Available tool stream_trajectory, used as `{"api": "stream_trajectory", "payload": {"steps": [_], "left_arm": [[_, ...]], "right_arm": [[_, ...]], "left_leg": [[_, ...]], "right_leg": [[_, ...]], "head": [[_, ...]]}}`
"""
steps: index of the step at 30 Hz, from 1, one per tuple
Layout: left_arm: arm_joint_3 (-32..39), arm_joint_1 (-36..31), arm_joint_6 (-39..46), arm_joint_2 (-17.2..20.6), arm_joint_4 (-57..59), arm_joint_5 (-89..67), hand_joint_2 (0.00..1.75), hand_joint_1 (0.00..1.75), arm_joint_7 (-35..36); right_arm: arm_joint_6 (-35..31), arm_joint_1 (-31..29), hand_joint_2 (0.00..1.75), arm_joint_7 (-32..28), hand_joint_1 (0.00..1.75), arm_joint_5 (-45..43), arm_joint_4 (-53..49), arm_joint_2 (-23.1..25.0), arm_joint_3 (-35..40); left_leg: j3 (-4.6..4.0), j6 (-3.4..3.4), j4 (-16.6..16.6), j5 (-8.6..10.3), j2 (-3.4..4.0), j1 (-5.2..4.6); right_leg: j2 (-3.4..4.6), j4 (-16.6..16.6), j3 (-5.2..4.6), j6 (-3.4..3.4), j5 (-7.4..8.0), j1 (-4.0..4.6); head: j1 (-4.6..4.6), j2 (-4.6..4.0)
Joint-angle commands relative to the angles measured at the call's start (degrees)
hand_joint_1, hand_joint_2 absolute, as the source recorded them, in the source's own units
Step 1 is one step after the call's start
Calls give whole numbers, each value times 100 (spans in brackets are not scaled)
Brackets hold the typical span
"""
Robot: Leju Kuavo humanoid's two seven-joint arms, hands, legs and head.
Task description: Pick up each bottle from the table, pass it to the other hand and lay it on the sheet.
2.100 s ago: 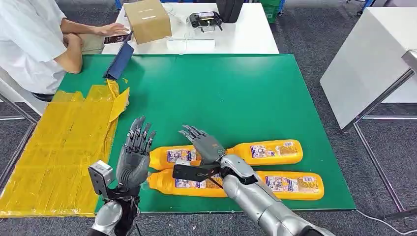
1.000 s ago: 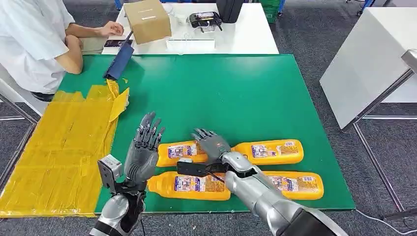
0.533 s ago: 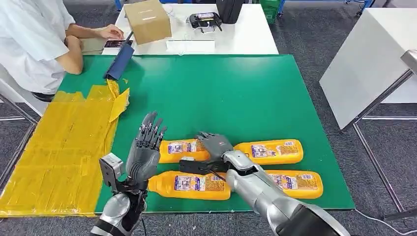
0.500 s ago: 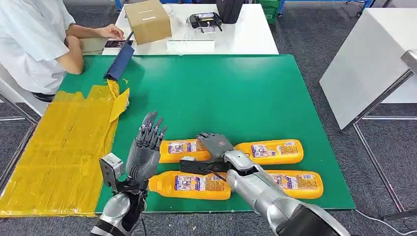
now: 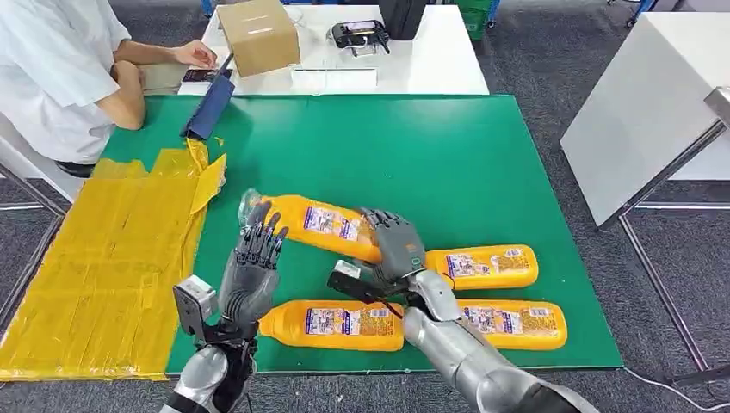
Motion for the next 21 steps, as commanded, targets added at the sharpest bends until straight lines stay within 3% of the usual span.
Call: {"api": "stream_trajectory", "payload": {"steps": [1, 6, 10, 12, 14, 17, 21], "left_arm": [[-27, 152, 198, 104, -138, -195, 175, 0, -55], [-27, 152, 198, 104, -138, -195, 175, 0, -55], [9, 203, 324, 137, -211, -230, 175, 0, -52], [71, 256, 352, 170, -277, -241, 175, 0, -46], [127, 241, 443, 214, -276, -287, 175, 0, 31], [145, 0, 554, 265, -56, -364, 175, 0, 80], [-18, -329, 620, 288, 109, -505, 175, 0, 122]], "right_arm": [[-29, 1263, 175, -447, 175, -1275, -2948, -144, -1921], [-29, 1263, 175, -447, 175, -1275, -2948, -144, -1921], [95, 1596, 175, -986, 175, -2248, -3571, -5, -2249], [670, 1887, 175, -1041, 175, -2706, -4096, -27, -2127], [1545, 2123, 175, -927, 175, -2946, -4464, -121, -1562], [2425, 2131, 175, -786, 175, -3118, -4228, -162, -667], [2923, 1857, 175, -992, 175, -2978, -3714, -245, 360]], "left_leg": [[16, -5, 3, -12, -22, 4], [9, -4, 1, -9, -9, 1], [22, -9, 4, -17, -18, 5], [0, -4, -3, -3, -14, -1], [4, -5, -1, -9, -8, 3], [9, -7, -3, -12, 2, 4], [15, -10, -2, -12, 2, 7]], "right_leg": [[9, 1, 22, -7, -16, 0], [21, 0, 12, -6, -8, -2], [26, 3, 25, -13, -16, 0], [5, -1, 1, -4, -6, -3], [14, -2, 7, -6, -8, 0], [26, -2, 8, -8, -7, 3], [33, 0, 10, -13, -8, 5]], "head": [[-2, 0], [2, 0], [0, 0], [0, 0], [0, 0], [-2, 0], [0, 0]]}}
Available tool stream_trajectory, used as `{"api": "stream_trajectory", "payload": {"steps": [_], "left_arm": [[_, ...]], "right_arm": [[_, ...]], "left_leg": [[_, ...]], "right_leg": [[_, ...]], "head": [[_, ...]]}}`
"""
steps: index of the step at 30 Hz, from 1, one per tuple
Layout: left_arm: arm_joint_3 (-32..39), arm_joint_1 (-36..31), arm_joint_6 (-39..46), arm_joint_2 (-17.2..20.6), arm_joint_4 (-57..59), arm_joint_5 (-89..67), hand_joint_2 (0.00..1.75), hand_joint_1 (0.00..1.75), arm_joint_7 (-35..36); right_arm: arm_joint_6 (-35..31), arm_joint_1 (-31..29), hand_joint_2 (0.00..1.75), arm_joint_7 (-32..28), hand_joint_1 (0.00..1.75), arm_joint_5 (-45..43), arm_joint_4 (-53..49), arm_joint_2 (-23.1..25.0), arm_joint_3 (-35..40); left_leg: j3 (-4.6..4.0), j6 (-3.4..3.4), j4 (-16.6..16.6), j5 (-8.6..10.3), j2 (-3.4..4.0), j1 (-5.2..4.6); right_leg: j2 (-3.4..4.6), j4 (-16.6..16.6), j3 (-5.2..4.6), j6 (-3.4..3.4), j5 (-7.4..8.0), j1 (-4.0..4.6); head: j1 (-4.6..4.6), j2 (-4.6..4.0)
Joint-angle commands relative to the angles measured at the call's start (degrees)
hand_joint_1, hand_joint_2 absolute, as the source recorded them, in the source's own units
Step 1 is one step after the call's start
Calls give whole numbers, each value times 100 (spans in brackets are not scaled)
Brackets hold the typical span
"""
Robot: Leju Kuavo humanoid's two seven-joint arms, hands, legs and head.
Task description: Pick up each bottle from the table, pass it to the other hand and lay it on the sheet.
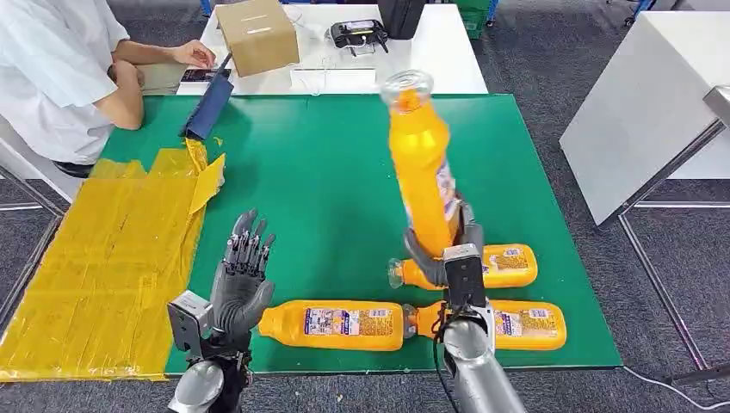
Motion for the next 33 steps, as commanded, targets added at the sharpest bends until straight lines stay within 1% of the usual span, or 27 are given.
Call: {"api": "stream_trajectory", "payload": {"steps": [1, 4, 5, 6, 8, 9, 11, 12, 14, 15, 17, 18, 19, 21, 22, 23, 24, 25, 27, 28, 31, 33], "left_arm": [[-101, -704, 95, 200, 477, -187, 175, 0, 104], [-169, -797, 104, 180, 524, -210, 175, 0, 137], [-199, -842, 109, 185, 561, -211, 175, 0, 150], [-215, -863, 107, 187, 581, -211, 175, 0, 153], [-231, -905, 96, 188, 617, -210, 175, 0, 151], [-234, -923, 94, 190, 631, -210, 175, 0, 151], [-233, -928, 94, 190, 636, -210, 175, 0, 151], [-233, -928, 94, 190, 636, -210, 175, 0, 151], [-233, -928, 94, 190, 636, -210, 175, 0, 151], [-233, -928, 94, 190, 636, -210, 175, 0, 151], [-229, -929, 96, 194, 634, -207, 175, 0, 151], [-223, -932, 98, 191, 633, -196, 175, 0, 147], [-211, -932, 62, 182, 616, -106, 175, 0, 109], [-212, -920, 8, 195, 557, -23, 175, 0, 59], [-213, -914, 3, 201, 536, -13, 175, 0, 41], [-214, -903, 2, 211, 495, -11, 175, 0, 34], [-211, -883, -5, 223, 436, 11, 175, 0, -3], [-202, -843, -18, 237, 345, 42, 175, 0, -40], [-202, -843, -18, 237, 345, 42, 175, 0, -40], [-192, -813, -29, 252, 293, 65, 175, 0, -61], [-147, -733, -22, 268, 245, 90, 175, 0, -76], [-147, -733, -22, 268, 245, 90, 175, 0, -76]], "right_arm": [[1108, -270, 175, -136, 175, 157, 333, -285, 2255], [1210, -382, 175, -105, 175, 338, 567, -267, 2565], [1233, -440, 175, -129, 175, 432, 666, -268, 2714], [1251, -464, 175, -145, 175, 474, 695, -276, 2784], [1203, -554, 175, -144, 175, 778, 772, -307, 3020], [1188, -586, 175, -126, 175, 873, 806, -309, 3096], [1189, -594, 175, -124, 175, 889, 816, -307, 3114], [1189, -594, 175, -124, 175, 889, 816, -307, 3114], [1189, -594, 175, -124, 175, 889, 816, -307, 3114], [1189, -594, 175, -124, 175, 889, 816, -307, 3114], [1202, -613, 175, -121, 175, 902, 825, -319, 3138], [1237, -633, 175, -110, 175, 917, 851, -325, 3184], [1299, -688, 175, -74, 175, 957, 962, -326, 3302], [1352, -732, 175, -52, 175, 946, 1108, -309, 3392], [1359, -739, 175, -53, 175, 946, 1137, -307, 3409], [1364, -748, 175, -56, 175, 947, 1181, -304, 3429], [1389, -760, 175, -54, 175, 932, 1238, -300, 3449], [1418, -754, 175, -55, 175, 868, 1271, -298, 3418], [1418, -754, 175, -55, 175, 868, 1271, -298, 3418], [1429, -723, 175, -65, 175, 745, 1245, -290, 3328], [1194, -605, 175, -168, 175, 629, 985, -304, 3073], [1194, -605, 175, -168, 175, 629, 985, -304, 3073]], "left_leg": [[13, -6, -1, -3, 1, 7], [29, -8, 1, -8, 2, 13], [21, -6, -3, -3, -1, 13], [34, -8, 0, -8, -4, 16], [19, -4, -5, -1, 0, 11], [32, -6, -4, -6, -3, 14], [19, -4, -5, -1, -1, 10], [32, -6, -5, -8, 1, 14], [20, -5, -5, -1, -8, 8], [34, -8, -5, -7, -10, 12], [19, -6, -4, -2, -7, 10], [34, -8, -3, -9, -6, 11], [40, -8, 1, -13, -2, 13], [31, -6, -5, -6, -1, 9], [43, -8, -4, -11, -2, 11], [24, -6, -4, -3, -1, 10], [36, -7, -3, -8, -6, 13], [18, -5, -3, -2, -1, 10], [37, -6, -2, -10, 0, 13], [26, -5, -2, -5, -3, 12], [17, -4, -3, -2, -3, 9], [17, -4, -3, -2, -3, 9]], "right_leg": [[21, -2, 11, -7, -2, 3], [37, -2, 26, -11, -5, 5], [25, -5, 19, -8, -2, 6], [33, -4, 34, -10, -7, 6], [20, -5, 19, -6, -2, 3], [29, -7, 33, -8, -6, 4], [17, -6, 21, -6, -3, 2], [29, -9, 33, -7, -5, 4], [12, -5, 21, -5, -3, 1], [20, -8, 38, -9, -9, 3], [13, -6, 22, -5, -3, 2], [25, -5, 36, -8, -8, 2], [34, -4, 42, -9, -11, 3], [27, -6, 29, -7, -4, 2], [36, -6, 42, -9, -8, 2], [25, -6, 21, -6, -2, 3], [29, -7, 36, -8, -7, 4], [20, -5, 17, -6, -2, 3], [37, -6, 35, -9, -7, 3], [28, -6, 26, -7, -5, 3], [18, -3, 17, -5, -4, 1], [18, -3, 17, -5, -4, 1]], "head": [[2, 0], [2, 0], [2, 0], [2, 0], [2, 0], [2, 0], [4, 0], [4, 0], [2, 0], [4, 0], [2, 0], [0, 0], [4, 0], [2, 0], [0, 0], [0, 0], [4, 0], [2, 0], [2, 0], [4, 0], [2, 0], [2, 0]]}}
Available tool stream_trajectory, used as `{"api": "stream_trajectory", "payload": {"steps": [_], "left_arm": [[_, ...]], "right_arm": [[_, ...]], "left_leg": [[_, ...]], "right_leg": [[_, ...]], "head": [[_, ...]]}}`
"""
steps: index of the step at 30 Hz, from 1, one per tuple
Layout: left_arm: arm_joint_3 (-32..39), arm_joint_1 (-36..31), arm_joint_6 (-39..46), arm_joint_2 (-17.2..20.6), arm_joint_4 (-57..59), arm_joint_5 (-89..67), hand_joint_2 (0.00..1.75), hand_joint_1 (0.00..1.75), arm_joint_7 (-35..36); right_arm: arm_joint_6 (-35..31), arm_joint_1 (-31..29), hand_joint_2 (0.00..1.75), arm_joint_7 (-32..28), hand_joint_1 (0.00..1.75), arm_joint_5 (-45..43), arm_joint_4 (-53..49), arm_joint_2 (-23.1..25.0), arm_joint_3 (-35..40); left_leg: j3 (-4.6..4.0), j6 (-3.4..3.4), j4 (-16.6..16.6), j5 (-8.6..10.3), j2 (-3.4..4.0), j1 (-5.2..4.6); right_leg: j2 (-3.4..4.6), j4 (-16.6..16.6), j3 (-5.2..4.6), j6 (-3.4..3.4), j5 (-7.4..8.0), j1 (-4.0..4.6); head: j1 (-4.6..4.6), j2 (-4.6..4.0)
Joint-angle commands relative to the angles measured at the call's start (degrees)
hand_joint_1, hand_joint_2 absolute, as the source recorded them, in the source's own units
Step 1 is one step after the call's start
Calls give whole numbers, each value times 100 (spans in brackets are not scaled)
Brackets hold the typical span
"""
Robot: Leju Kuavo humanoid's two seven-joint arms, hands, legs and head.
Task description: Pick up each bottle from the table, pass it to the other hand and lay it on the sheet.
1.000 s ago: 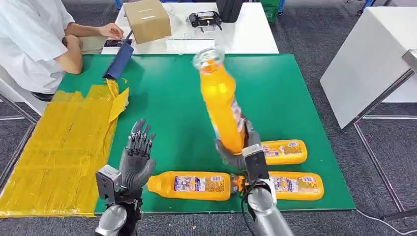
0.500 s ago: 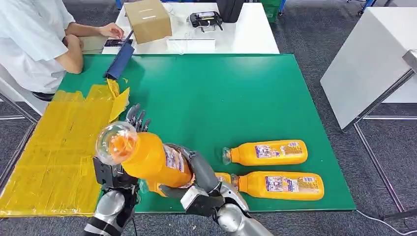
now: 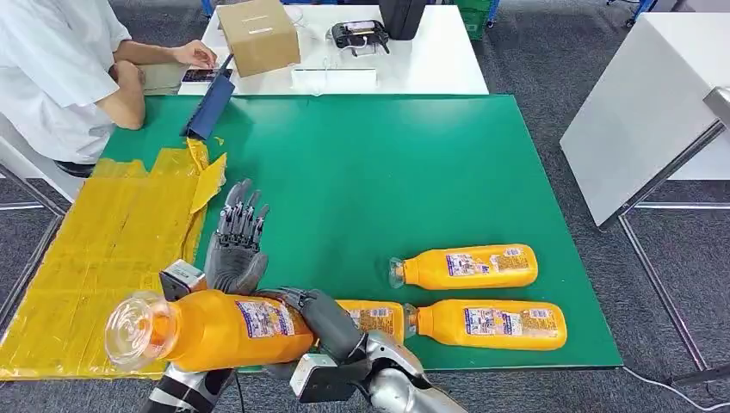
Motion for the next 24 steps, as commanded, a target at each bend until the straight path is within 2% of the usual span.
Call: {"api": "stream_trajectory", "payload": {"steps": [1, 4, 5, 6, 9, 14, 19, 24], "left_arm": [[-112, -25, -30, 144, -6, 60, 175, 0, -34], [-58, 15, -13, 134, 13, 80, 175, 0, -36], [119, 92, 53, 104, 133, 127, 175, 0, -93], [174, 119, 75, 85, 150, 134, 175, 0, -97], [174, 121, 75, 84, 151, 134, 175, 0, -97], [183, 120, 83, 72, 150, 133, 175, 0, -98], [297, 93, 279, 4, 389, 107, 175, 0, -62], [420, 124, 413, -33, 592, 91, 175, 0, -27]], "right_arm": [[-199, -167, 175, -67, 175, -245, 257, -127, -63], [-409, -65, 175, -140, 175, -336, -20, -134, -287], [-788, 183, 175, -164, 175, -630, -1300, -386, -995], [-989, 364, 175, -251, 175, -660, -1779, -436, -1310], [-989, 381, 175, -251, 175, -660, -1783, -441, -1308], [-1057, 421, 175, -373, 175, -674, -1787, -393, -1326], [-1376, 735, 175, -677, 175, -673, -2702, -519, -1559], [-1634, 887, 175, -645, 175, -763, -2949, -511, -1850]], "left_leg": [[17, -2, -4, -5, -3, 1], [23, -3, -3, -8, -4, 2], [14, -2, -3, -5, -1, 0], [26, -4, -2, -11, -3, 1], [7, -2, 2, -5, -7, -1], [26, -6, 0, -11, -9, 3], [17, -3, 1, -9, -15, 0], [19, -2, -3, -6, -12, -2]], "right_leg": [[18, -4, 16, -4, -4, -2], [22, -5, 22, -5, -6, -2], [18, -4, 15, -3, -3, -2], [27, -3, 27, -6, -9, -2], [12, 1, 8, -2, -4, -3], [23, -4, 27, -7, -9, 0], [13, -2, 19, -3, -9, -2], [12, -5, 20, -3, -7, -4]], "head": [[0, 0], [0, 0], [2, 0], [0, 0], [0, 0], [0, 0], [0, 0], [0, 0]]}}
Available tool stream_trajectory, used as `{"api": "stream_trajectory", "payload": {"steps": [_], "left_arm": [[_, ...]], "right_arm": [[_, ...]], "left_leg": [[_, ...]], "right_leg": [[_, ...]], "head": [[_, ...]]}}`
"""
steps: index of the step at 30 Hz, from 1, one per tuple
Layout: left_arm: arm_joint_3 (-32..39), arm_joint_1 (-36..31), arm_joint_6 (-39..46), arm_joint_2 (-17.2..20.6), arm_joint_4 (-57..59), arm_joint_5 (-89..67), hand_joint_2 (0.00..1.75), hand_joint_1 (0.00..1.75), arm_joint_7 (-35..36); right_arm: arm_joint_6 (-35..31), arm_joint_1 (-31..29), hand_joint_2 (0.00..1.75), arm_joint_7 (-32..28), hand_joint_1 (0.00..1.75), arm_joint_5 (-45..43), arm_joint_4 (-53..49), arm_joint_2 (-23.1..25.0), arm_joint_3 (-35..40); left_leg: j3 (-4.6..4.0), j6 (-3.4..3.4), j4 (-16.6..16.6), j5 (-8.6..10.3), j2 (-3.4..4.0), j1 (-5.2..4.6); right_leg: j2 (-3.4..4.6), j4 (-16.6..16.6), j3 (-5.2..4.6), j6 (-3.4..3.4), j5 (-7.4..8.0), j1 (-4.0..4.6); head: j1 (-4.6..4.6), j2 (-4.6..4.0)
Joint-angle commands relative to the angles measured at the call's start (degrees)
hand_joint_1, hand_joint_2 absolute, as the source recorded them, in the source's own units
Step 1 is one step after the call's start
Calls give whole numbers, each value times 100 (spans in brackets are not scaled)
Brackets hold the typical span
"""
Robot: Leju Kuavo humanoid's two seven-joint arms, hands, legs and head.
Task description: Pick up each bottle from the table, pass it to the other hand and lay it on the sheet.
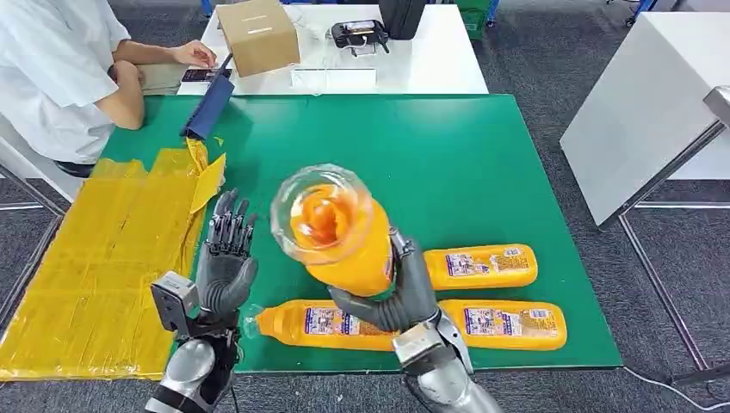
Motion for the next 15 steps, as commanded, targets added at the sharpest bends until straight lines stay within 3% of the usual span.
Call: {"api": "stream_trajectory", "payload": {"steps": [1, 4, 11, 15], "left_arm": [[279, -65, 167, -71, 578, -17, 175, 0, 68], [280, 153, 153, -21, 243, -102, 175, 0, -7], [264, 226, 144, -13, 88, -132, 175, 0, 8], [59, 333, 18, 48, -321, -234, 175, 0, -89]], "right_arm": [[-246, 222, 175, 197, 175, -159, -628, -192, -524], [-78, 10, 175, 715, 175, -54, 245, -173, -624], [-73, -81, 175, 583, 175, -44, 580, -94, -676], [-110, -277, 175, 888, 175, -48, 1203, 69, -839]], "left_leg": [[32, -3, -3, -12, -16, 2], [31, -3, -7, -9, -2, 2], [26, -4, -5, -10, 3, 3], [36, -5, 1, -18, 6, 6]], "right_leg": [[18, -5, 36, -6, -12, -2], [25, -10, 32, -6, -5, -2], [28, -6, 27, -6, -6, 0], [41, -5, 39, -8, -10, 2]], "head": [[0, 0], [0, 0], [0, 0], [0, 0]]}}
